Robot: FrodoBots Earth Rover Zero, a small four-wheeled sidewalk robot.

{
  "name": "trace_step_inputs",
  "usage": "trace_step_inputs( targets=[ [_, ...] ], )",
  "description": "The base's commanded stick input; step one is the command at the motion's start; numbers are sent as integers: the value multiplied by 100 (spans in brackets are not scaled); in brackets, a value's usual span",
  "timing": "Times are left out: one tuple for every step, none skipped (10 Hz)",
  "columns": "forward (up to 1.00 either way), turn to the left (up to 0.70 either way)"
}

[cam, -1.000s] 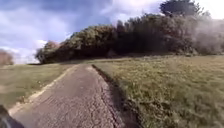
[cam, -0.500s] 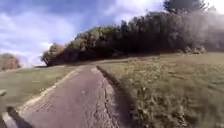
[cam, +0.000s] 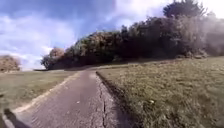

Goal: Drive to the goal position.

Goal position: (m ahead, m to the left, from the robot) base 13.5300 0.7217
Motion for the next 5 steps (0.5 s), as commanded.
trace_step_inputs(
  targets=[
    [0, 0],
    [0, 0],
    [0, 0],
    [0, 0],
    [0, 0]
  ],
)
